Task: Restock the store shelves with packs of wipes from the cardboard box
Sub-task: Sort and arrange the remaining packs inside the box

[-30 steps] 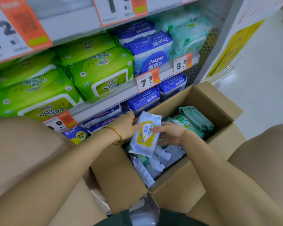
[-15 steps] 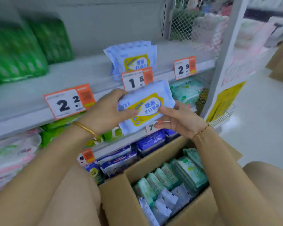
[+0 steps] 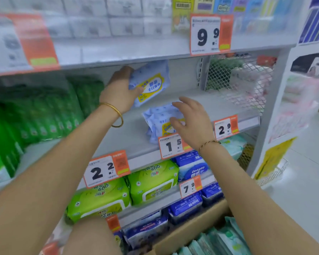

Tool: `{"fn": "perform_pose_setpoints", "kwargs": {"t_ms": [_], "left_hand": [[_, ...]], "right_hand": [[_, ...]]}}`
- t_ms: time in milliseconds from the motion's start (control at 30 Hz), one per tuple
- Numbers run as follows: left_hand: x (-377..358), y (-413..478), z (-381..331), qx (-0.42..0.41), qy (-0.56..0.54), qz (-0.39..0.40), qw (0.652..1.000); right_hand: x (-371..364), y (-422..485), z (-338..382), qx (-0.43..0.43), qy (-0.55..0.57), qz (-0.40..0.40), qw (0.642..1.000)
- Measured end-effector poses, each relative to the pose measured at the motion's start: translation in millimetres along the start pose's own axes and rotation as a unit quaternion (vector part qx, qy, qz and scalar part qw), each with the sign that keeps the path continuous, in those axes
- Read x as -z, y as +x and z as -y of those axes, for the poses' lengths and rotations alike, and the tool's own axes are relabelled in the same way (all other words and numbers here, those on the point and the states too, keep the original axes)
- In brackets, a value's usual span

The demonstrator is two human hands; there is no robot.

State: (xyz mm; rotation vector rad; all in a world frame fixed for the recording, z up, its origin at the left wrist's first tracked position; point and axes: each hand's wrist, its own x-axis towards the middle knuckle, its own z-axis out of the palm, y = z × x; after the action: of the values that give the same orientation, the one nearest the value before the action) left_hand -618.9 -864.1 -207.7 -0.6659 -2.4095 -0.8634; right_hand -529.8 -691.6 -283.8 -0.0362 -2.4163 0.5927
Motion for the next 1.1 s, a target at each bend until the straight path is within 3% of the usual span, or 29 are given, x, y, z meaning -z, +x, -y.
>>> {"fn": "perform_pose_setpoints", "kwargs": {"t_ms": [133,300,433,533,633,733,833,933,967,1033,1100], "left_hand": [[-28.4,23.7,4.4,0.015,0.025,0.063,0.998],[-53.7,26.9,6.5,0.031,-0.011,0.201,0.979],[-52.8,19.0,12.4,0.170,-0.185,0.273,0.929],[-50.7,17.9,15.9,0.232,-0.214,0.303,0.900],[-46.4,12.9,13.7,0.252,-0.215,0.310,0.891],[-48.8,5.9,10.9,0.191,-0.149,0.261,0.934],[-43.9,-24.7,-5.3,0.048,-0.068,0.092,0.992],[-41.2,-94.1,-34.1,-0.095,-0.071,-0.057,0.991],[-44.3,-122.3,-44.2,-0.125,-0.079,-0.057,0.987],[-63.9,-178.4,-52.5,-0.182,-0.067,0.017,0.981],[-95.0,-227.7,-47.4,-0.231,-0.045,0.140,0.962]], "right_hand": [[-12.3,5.6,-0.1,-0.009,-0.033,0.034,0.999],[-15.6,3.0,-8.4,0.001,-0.010,0.048,0.999],[-12.9,3.8,-8.1,0.002,-0.001,0.056,0.998],[-13.2,2.5,-8.5,0.001,-0.004,0.060,0.998],[-12.8,3.4,-9.3,0.001,-0.012,0.059,0.998],[-11.1,1.1,-6.8,-0.004,-0.018,0.060,0.998],[-4.5,-11.3,-6.8,0.006,0.009,-0.014,1.000],[6.4,-49.2,-15.1,0.021,0.048,-0.140,0.989],[7.9,-68.9,-20.7,0.016,0.054,-0.172,0.983],[3.0,-117.8,-36.2,-0.017,0.057,-0.187,0.980],[-20.6,-170.6,-62.9,-0.076,0.021,-0.112,0.991]]}}
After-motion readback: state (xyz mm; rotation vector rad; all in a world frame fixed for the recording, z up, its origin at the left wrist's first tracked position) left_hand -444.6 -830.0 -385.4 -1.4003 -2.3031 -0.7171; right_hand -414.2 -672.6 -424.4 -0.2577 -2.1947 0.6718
